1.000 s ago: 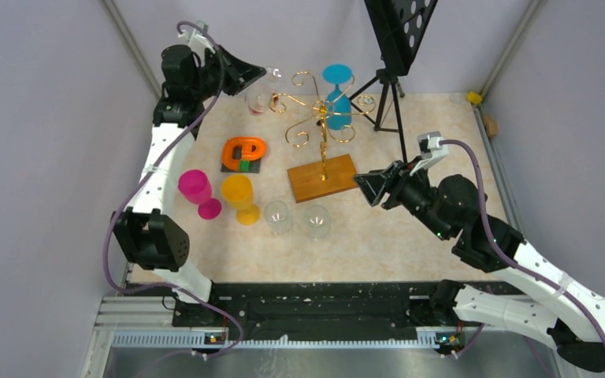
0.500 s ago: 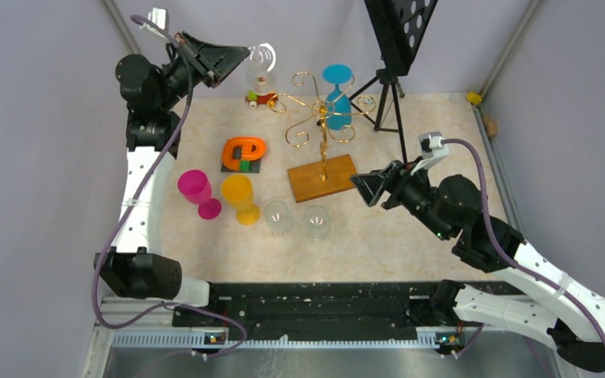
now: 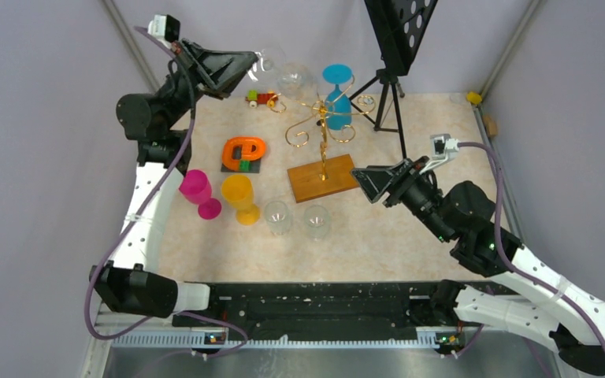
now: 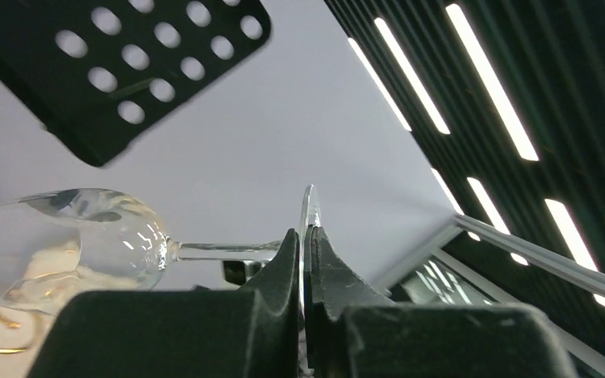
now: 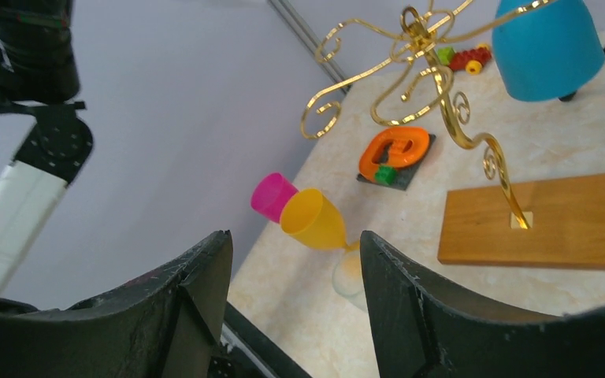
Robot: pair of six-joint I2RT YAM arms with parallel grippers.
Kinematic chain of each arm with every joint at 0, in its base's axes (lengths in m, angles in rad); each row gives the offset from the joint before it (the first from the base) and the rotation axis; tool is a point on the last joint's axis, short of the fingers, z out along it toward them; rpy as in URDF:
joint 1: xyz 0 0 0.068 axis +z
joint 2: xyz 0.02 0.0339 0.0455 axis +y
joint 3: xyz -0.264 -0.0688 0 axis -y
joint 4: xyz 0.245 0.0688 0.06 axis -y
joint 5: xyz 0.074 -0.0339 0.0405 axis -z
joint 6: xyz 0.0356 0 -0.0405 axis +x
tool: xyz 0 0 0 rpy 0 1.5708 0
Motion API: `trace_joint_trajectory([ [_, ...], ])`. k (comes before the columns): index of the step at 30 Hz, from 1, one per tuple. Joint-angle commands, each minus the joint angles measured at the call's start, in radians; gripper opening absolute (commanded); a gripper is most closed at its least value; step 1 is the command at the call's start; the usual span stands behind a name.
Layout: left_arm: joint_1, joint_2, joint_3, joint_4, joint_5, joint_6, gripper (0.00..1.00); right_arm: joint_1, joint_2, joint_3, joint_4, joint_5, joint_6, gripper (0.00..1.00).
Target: Take the wine glass off the wine glass rack
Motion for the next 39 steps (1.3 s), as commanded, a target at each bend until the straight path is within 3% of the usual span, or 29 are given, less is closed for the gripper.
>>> trace_joint_trajectory([
  [1,-0.113,-0.001,-0.021,0.236,-0.029,-0.191,0.00,-0.006,0.019,0.019,0.198,-0.017,0.000,0.62],
  [7,-0.283,0.030,-0.039,0.250,-0.021,-0.193,0.00,-0.006,0.026,0.090,0.277,-0.173,-0.163,0.55],
  [13,-0.360,0.031,-0.094,0.251,-0.035,-0.167,0.00,-0.006,-0.037,0.117,0.276,-0.352,-0.260,0.52],
  [20,-0.436,0.066,-0.135,0.290,-0.019,-0.188,0.00,-0.006,-0.057,0.164,0.218,-0.327,-0.354,0.49],
  [25,-0.493,0.085,-0.123,0.264,0.050,-0.122,0.00,-0.006,0.000,0.244,0.114,-0.248,-0.454,0.64],
  [28,-0.507,0.092,-0.117,0.288,0.096,-0.111,0.00,-0.006,0.046,0.290,0.033,-0.218,-0.526,0.66],
  [31,-0.520,0.086,-0.125,0.269,0.120,-0.084,0.00,-0.006,0.079,0.311,-0.024,-0.298,-0.623,0.66],
  [37,-0.542,0.073,-0.157,0.255,0.157,-0.060,0.00,-0.006,0.104,0.326,-0.081,-0.477,-0.795,0.58],
  [39,-0.547,0.063,-0.182,0.253,0.164,-0.052,0.00,-0.006,0.105,0.331,-0.085,-0.500,-0.823,0.47],
])
